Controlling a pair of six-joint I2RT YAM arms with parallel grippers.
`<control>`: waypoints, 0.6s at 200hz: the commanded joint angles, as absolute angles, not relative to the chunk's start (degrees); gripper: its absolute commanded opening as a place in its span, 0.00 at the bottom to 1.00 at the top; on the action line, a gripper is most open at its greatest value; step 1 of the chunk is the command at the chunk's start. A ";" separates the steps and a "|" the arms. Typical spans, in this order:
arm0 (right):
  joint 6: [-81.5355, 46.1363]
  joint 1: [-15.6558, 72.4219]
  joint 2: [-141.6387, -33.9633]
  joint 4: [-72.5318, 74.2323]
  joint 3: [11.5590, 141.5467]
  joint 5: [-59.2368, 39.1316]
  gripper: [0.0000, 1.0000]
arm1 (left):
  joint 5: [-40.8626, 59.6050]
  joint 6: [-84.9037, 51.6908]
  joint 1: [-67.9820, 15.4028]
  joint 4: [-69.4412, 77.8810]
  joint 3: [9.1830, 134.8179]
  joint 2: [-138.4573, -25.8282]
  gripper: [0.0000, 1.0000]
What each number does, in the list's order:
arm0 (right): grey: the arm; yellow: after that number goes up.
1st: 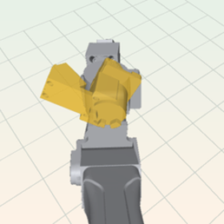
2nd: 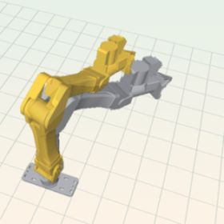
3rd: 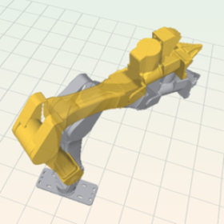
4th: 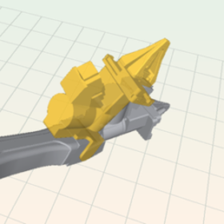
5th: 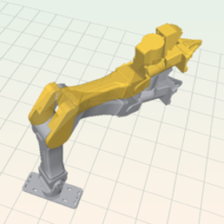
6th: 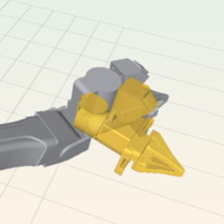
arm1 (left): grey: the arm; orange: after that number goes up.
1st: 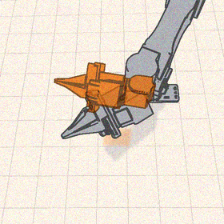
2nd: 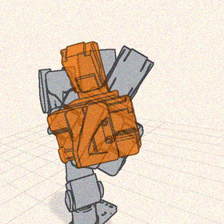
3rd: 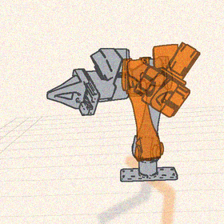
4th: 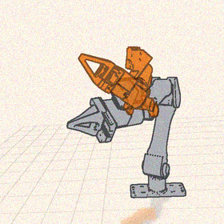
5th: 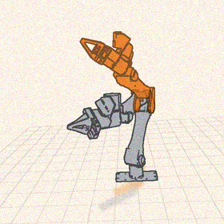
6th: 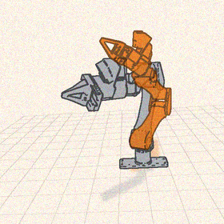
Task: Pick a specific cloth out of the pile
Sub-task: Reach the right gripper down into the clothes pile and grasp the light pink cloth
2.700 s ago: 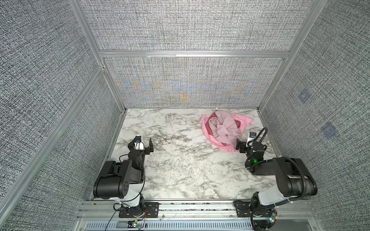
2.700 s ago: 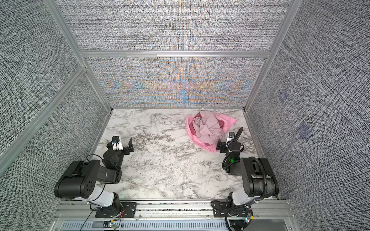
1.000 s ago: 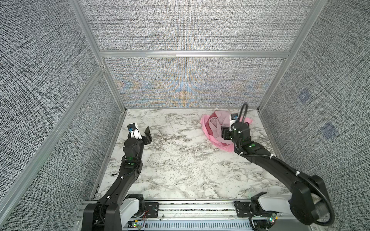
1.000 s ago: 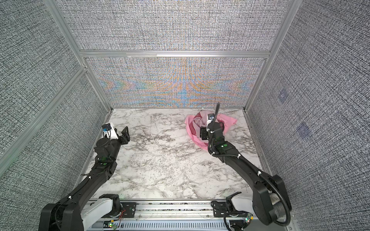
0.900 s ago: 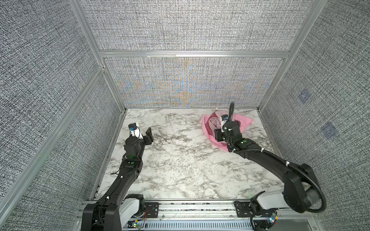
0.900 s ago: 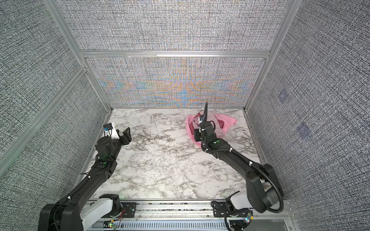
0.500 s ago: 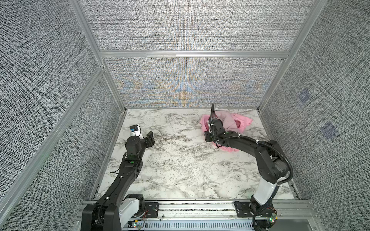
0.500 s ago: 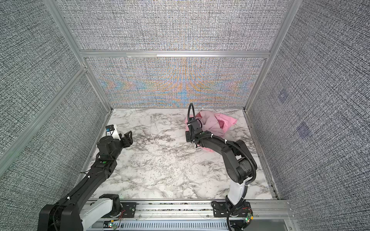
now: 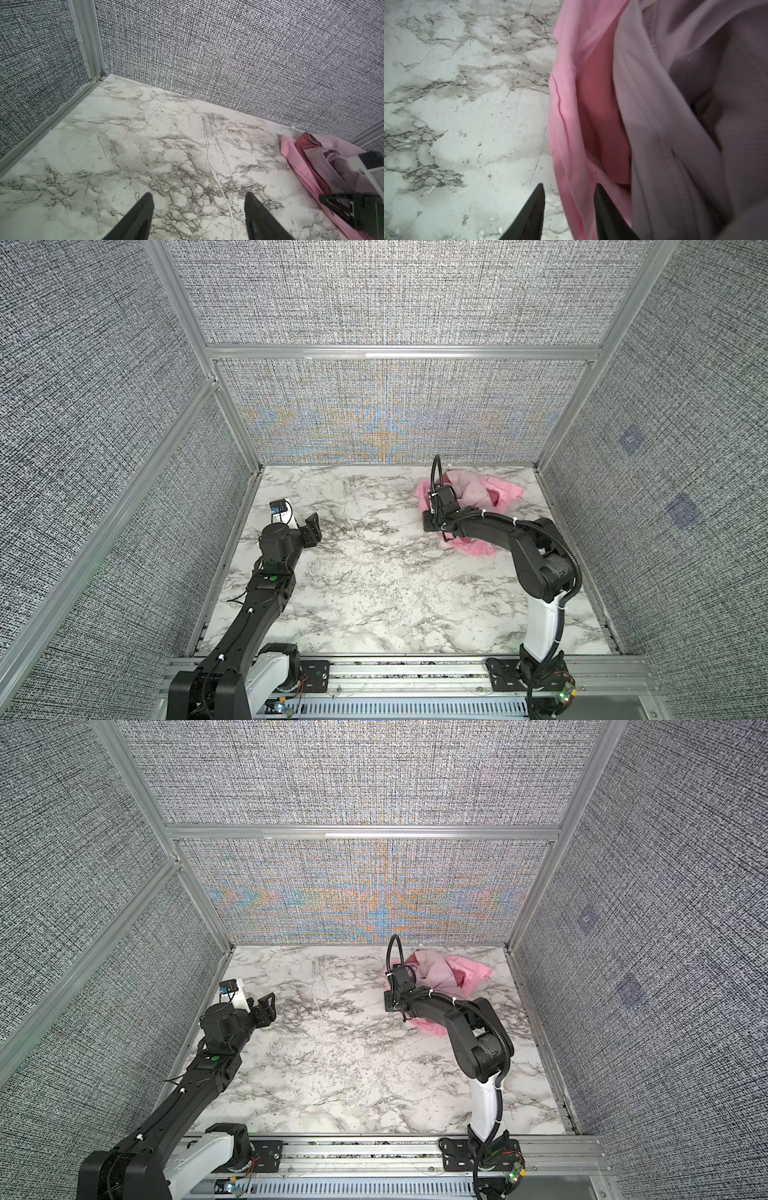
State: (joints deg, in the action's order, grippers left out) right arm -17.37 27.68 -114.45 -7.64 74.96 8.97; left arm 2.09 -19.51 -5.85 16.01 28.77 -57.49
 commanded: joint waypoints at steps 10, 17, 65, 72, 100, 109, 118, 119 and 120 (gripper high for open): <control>-17.93 27.60 -115.54 -8.96 75.82 9.19 0.41 | 2.47 -19.29 -5.78 16.75 28.83 -57.67 0.71; -17.93 27.60 -115.81 -9.13 76.06 9.23 0.38 | 2.46 -19.33 -5.78 16.74 28.89 -57.76 0.71; -18.54 27.69 -115.10 -9.34 76.27 11.01 0.00 | 2.11 -19.23 -5.75 16.58 29.00 -57.83 0.71; -18.67 27.73 -114.00 -8.92 75.76 11.40 0.00 | 2.10 -19.15 -5.80 16.38 29.05 -57.75 0.71; -18.59 27.71 -108.34 -7.66 73.53 12.65 0.00 | 1.72 -19.32 -5.72 16.15 29.26 -57.33 0.71; -18.14 27.74 -106.34 -8.03 73.32 12.74 0.00 | 1.67 -19.33 -5.71 16.05 29.33 -57.19 0.71; -17.60 27.69 -104.61 -8.65 73.41 12.83 0.00 | 1.54 -19.38 -5.79 15.87 29.52 -57.09 0.71; -17.55 27.69 -104.29 -8.72 73.44 12.83 0.00 | 1.56 -19.40 -5.75 15.85 29.53 -57.06 0.71; -17.43 27.69 -104.09 -8.80 73.46 12.83 0.00 | 1.57 -19.41 -5.78 15.79 29.57 -57.05 0.71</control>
State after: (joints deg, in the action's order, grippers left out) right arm -17.98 27.75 -107.85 -8.69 73.45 11.60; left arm 1.89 -19.53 -5.85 15.57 28.86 -57.52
